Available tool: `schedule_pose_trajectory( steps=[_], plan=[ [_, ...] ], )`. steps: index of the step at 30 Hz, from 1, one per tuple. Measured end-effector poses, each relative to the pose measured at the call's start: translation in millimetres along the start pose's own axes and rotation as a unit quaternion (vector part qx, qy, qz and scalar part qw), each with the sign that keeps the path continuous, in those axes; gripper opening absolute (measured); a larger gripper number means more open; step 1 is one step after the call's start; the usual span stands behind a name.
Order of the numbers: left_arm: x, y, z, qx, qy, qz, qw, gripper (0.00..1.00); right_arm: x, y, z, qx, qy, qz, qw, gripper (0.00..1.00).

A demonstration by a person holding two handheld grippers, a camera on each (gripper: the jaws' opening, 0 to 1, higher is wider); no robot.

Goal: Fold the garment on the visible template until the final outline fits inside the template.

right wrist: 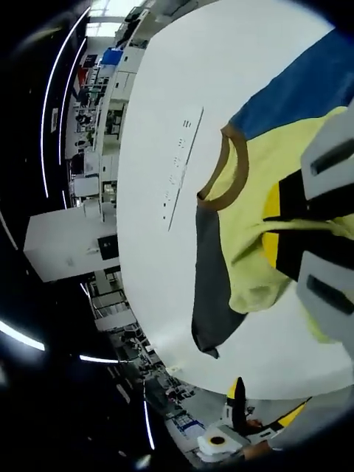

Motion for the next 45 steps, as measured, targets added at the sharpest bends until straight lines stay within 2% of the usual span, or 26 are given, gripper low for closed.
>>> schedule_pose_trajectory(
  steps=[11, 14, 15, 16, 17, 21, 26, 28, 30, 32, 34, 38, 45],
  plan=[
    [-6.6, 0.6, -3.5, 0.010, 0.005, -0.002, 0.9999, 0.74, -24.2, 12.0, 17.6, 0.014, 0.009, -0.048, 0.9987, 0.00],
    [-8.2, 2.2, -4.2, 0.011, 0.004, -0.005, 0.9999, 0.73, -31.3, 24.9, 19.0, 0.019, 0.006, -0.080, 0.9966, 0.00],
    [-8.6, 2.6, -4.4, 0.013, 0.002, -0.005, 0.9999, 0.73, -32.9, 27.7, 19.5, 0.014, 0.004, -0.080, 0.9967, 0.00],
    [-8.8, 3.2, -4.1, 0.015, 0.001, -0.005, 0.9999, 0.72, -33.1, 25.2, 19.5, -0.003, 0.001, -0.054, 0.9985, 0.00],
    [-9.2, 3.6, -3.9, 0.016, 0.001, -0.005, 0.9999, 0.71, -30.9, 27.0, 21.3, -0.026, -0.001, -0.061, 0.9978, 0.00],
    [-11.4, 5.6, -2.3, 0.020, 0.003, -0.006, 0.9998, 0.70, -30.1, 27.0, 20.5, -0.021, -0.002, -0.061, 0.9979, 0.00],
    [-14.0, 5.1, -0.1, 0.019, 0.008, -0.008, 0.9997, 0.68, -30.0, 28.4, 21.8, -0.068, -0.001, -0.052, 0.9963, 0.00],
    [-14.1, 3.1, 1.3, 0.021, 0.012, -0.006, 0.9997, 0.66, -29.5, 28.1, 21.3, -0.061, 0.001, -0.050, 0.9969, 0.00],
    [-14.9, 0.8, 2.8, 0.020, 0.013, -0.002, 0.9997, 0.66, -26.2, 26.1, 22.4, -0.059, 0.017, -0.043, 0.9972, 0.07],
    [-16.3, -1.7, 4.8, 0.017, 0.015, 0.000, 0.9997, 0.66, -21.2, 23.9, 23.5, -0.059, 0.026, -0.033, 0.9974, 0.20],
    [-17.2, -3.9, 6.0, 0.016, 0.018, 0.004, 0.9997, 0.65, -14.4, 21.0, 24.2, -0.075, 0.023, -0.019, 0.9968, 0.25],
    [-21.6, -9.1, 6.6, 0.022, 0.016, 0.012, 0.9996, 0.61, 0.5, 16.0, 24.4, -0.080, 0.023, 0.002, 0.9965, 0.30],
    [-34.4, -20.1, 12.4, 0.023, 0.018, 0.028, 0.9992, 0.56, 30.3, 12.9, 28.2, -0.066, 0.033, 0.025, 0.9970, 0.30]
  ],
)
Point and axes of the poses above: the point that each gripper's makers call its tool centre point, and the gripper's own axes: x roughly backward along the fingers, z roughly to its right, y roughly out of its underside, the point moved 9 cm from there along x, roughly backward along the fingers, and after that the axes turned 6 degrees about -z, right-handed, at the moved point
